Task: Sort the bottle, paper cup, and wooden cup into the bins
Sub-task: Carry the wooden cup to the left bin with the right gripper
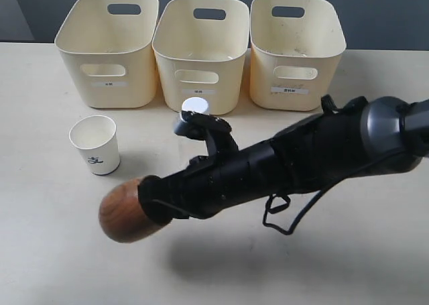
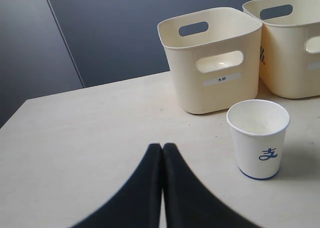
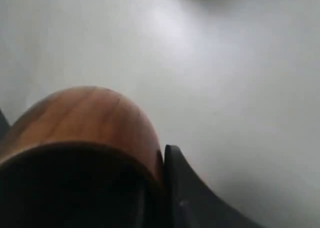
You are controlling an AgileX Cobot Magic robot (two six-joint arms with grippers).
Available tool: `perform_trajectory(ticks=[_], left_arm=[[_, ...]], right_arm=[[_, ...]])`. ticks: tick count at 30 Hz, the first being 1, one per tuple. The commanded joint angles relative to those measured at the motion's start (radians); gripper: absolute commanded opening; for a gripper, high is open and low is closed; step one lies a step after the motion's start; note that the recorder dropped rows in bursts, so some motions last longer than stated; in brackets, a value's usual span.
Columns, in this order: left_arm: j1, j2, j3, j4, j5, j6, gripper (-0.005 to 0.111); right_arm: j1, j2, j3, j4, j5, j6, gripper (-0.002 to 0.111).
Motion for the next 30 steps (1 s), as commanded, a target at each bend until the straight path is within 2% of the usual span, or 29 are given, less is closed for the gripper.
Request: perform_trajectory(ticks=[1,9,14,20,30], left_arm=[[-0.003,-0.005,0.001,0.008,-0.007,-0.002,0.000],[-0.003,-0.005,0.001,0.008,-0.007,-0.002,0.000],[-0.003,-0.005,0.001,0.008,-0.002,-0.002,0.000],[-0.003,-0.005,0.001,0.008,-0.002,-0.002,0.000],[-0.003,-0.005,0.001,0.008,-0.005,-0.002,0.000]], right_arm=[[-0.001,-0.004,-0.098,-0.001,0.065,-0.007,0.000],[-0.001,-0.004,-0.325,-0.001,0.022,-0.035,0.000],[-0.001,-0.002,-0.456,-0.001,-0.155,-0.100,-0.001],[-0.001,0.019,-0.521,-0.001,-0.418,-0.123,-0.001],[-0.001,0.195,-0.736,-0.001,-0.487,-0.172,-0.001]])
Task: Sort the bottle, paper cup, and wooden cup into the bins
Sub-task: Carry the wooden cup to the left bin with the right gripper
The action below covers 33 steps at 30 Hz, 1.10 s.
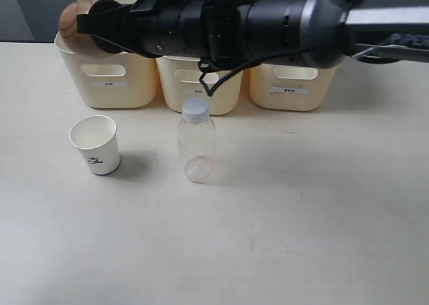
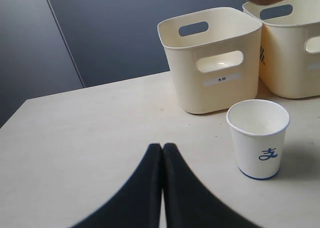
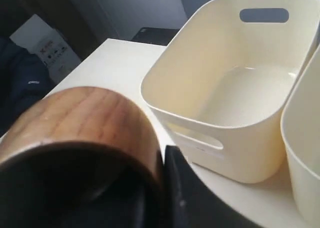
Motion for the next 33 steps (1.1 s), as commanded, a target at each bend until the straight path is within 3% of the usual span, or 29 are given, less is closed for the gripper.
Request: perform_trajectory(ticks=[1,19,29,33], left_arm=[[-0.003,-0.005,0.001,0.007,-0.005,-0.002,0.000],[-0.003,-0.005,0.001,0.007,-0.007,-0.002,0.000],[-0.003,-0.005,0.001,0.007,-0.007,-0.002,0.000],[-0.003,-0.005,0.001,0.007,-0.007,-0.002,0.000]], right_arm=[[-0.004,0.098,-0.132,0.005,-0.037,-0.023,-0.001],[-0.004,0.419,-0.573,-0.038,-0.217,-0.035,-0.001],[-0.020,0.537,-0.695,-0.042,-0.291,-0.035,-0.001],[-0.025,0.554,-0.704,-0.167,-0.246,-0.035,-0.001]])
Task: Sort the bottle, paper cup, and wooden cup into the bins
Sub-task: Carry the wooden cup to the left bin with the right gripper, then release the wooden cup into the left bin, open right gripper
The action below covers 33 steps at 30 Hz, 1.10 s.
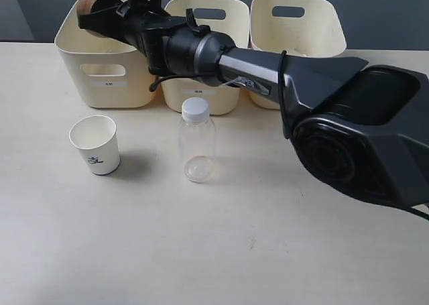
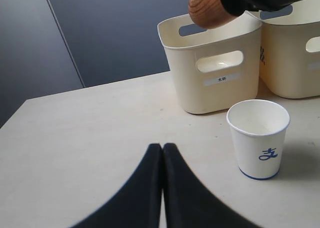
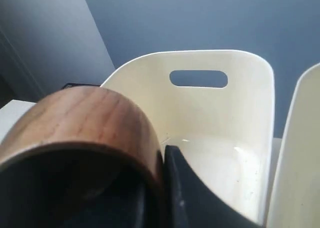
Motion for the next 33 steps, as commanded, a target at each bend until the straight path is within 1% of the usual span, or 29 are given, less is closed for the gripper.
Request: perform_trajectory(ticks=[1,3,10,12,14,17,19,20,25,28,30,31,32,33], left_arm=[[-0.003,-0.005,0.001,0.007,-0.007,-0.002,0.000],[-0.003,-0.005,0.001,0.007,-0.007,-0.002,0.000],[-0.003,-0.005,0.001,0.007,-0.007,-0.002,0.000],[-0.003,-0.005,0.001,0.007,-0.007,-0.002,0.000],[-0.003,-0.005,0.001,0.007,-0.007,-0.002,0.000],[-0.003,-0.005,0.001,0.007,-0.007,-0.002,0.000],[-0.003,-0.005,0.001,0.007,-0.007,-0.002,0.000],[-0.003,-0.005,0.001,0.007,-0.007,-0.002,0.000],[-0.003,-0.005,0.001,0.007,-0.005,-0.002,0.000],[-0.003,-0.005,0.001,0.007,-0.005,-0.002,0.000],[-0.003,-0.005,0.001,0.007,-0.005,-0.002,0.000],[-0.003,-0.005,0.001,0.007,-0.005,-0.002,0.000],[-0.003,-0.005,0.001,0.007,-0.005,-0.002,0.000],[-0.003,-0.005,0.001,0.007,-0.005,-0.002,0.000]], right_arm=[[-0.014,0.009,-0.018,-0.136,0.059,-0.005,-0.001],[-0.014,0.010,-0.018,-0.164,0.073,-0.005,-0.001],[-0.014,0.010,-0.018,-0.166,0.078,-0.005,-0.001],[-0.014,0.010,-0.018,-0.166,0.105,-0.005,0.004],[-0.014,0.010,-0.018,-0.171,0.136,-0.005,0.018],[-0.014,0.010,-0.018,-0.166,0.136,-0.005,0.047],[-0.014,0.010,-0.018,-0.166,0.136,-0.005,0.060],[-0.014,0.010,-0.018,-0.166,0.128,-0.005,0.062],[-0.014,0.008,-0.018,-0.166,0.127,-0.005,0.057],[-0.014,-0.014,-0.018,-0.166,0.127,-0.005,0.057],[-0.014,-0.064,-0.018,-0.108,0.141,-0.005,0.057],[-0.014,-0.108,-0.016,-0.041,0.189,-0.005,0.057],[-0.014,-0.126,-0.014,-0.025,0.220,-0.005,0.057],[-0.014,-0.171,0.000,-0.030,0.324,-0.005,0.057]])
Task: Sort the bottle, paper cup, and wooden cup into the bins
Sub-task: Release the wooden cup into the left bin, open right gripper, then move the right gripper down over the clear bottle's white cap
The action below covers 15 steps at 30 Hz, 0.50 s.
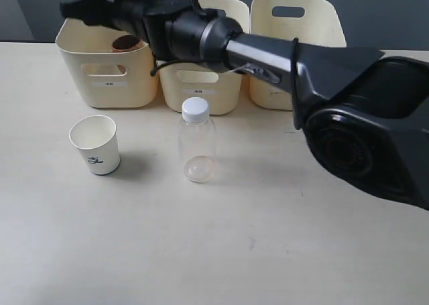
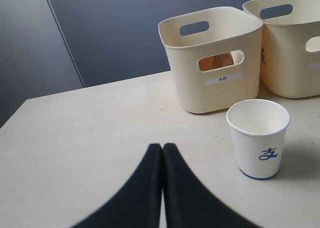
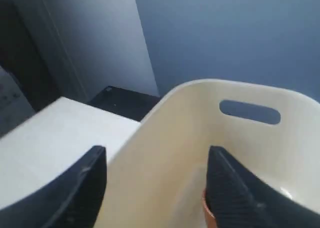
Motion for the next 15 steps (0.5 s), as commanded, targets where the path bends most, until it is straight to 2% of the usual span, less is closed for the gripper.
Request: perform_trajectory(ticks=[1,4,7,11,15], left_arm=[[-0.003,-0.005,0.001,0.007,-0.005,-0.002,0.000],[-0.003,-0.005,0.001,0.007,-0.005,-0.002,0.000],[-0.003,-0.005,0.001,0.007,-0.005,-0.002,0.000],[-0.003,-0.005,0.001,0.007,-0.005,-0.002,0.000],[-0.003,-0.005,0.001,0.007,-0.005,-0.002,0.000]], right_arm=[[-0.004,-0.136,0.018,0.039,0.191,-0.004,0.057],[-0.004,-0.250,0.130,-0.087,0.220,0.011,0.057],[-0.004,-0.371,0.323,-0.159,0.193,0.049,0.057],[-0.004,-0.532,0.556,-0.193,0.097,0.049,0.057],[-0.004,-0.633,0.702,-0.193,0.082,0.049,0.057]])
